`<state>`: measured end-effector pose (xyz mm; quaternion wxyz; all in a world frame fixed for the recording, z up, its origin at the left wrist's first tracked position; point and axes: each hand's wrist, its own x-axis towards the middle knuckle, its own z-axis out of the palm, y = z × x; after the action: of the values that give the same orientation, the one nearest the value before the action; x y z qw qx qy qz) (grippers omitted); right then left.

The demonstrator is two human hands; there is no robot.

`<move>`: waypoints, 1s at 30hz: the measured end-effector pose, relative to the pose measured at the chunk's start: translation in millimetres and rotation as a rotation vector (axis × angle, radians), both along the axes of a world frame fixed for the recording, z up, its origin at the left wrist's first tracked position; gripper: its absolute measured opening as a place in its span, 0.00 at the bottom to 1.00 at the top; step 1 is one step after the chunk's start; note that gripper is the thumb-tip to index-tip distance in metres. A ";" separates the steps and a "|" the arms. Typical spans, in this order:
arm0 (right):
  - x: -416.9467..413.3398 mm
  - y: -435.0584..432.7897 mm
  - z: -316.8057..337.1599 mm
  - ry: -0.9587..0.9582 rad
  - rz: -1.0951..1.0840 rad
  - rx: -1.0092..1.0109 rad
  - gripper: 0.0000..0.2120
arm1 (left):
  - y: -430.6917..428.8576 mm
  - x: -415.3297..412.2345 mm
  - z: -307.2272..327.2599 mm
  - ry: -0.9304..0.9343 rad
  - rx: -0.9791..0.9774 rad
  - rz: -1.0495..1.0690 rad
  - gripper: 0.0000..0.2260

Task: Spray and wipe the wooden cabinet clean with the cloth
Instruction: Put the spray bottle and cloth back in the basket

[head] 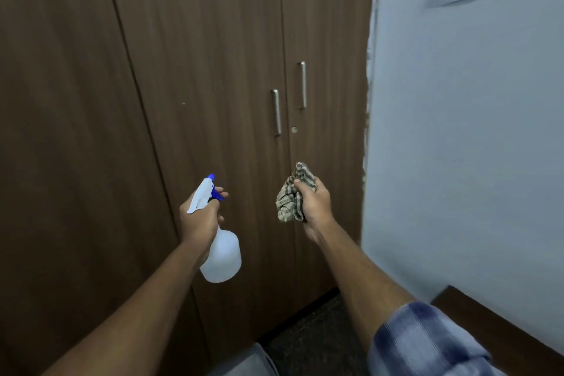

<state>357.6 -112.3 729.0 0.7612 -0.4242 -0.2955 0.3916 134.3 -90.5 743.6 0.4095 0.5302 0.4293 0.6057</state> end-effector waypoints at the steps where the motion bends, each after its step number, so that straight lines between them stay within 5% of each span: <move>1: -12.4 3.2 -0.7 -0.009 0.019 -0.003 0.09 | -0.2 -13.0 -2.2 -0.002 -0.003 0.010 0.14; 11: -84.7 16.5 -29.0 -0.131 0.128 -0.088 0.09 | -2.8 -87.0 -35.0 0.054 0.001 0.068 0.16; 30: -86.1 30.7 -173.0 -0.658 0.222 -0.274 0.07 | 16.4 -73.8 -178.3 0.079 -0.181 0.123 0.15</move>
<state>271.5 -81.6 556.0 0.5144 -0.5909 -0.5134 0.3502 60.5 -74.1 565.3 0.4005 0.4873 0.5296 0.5671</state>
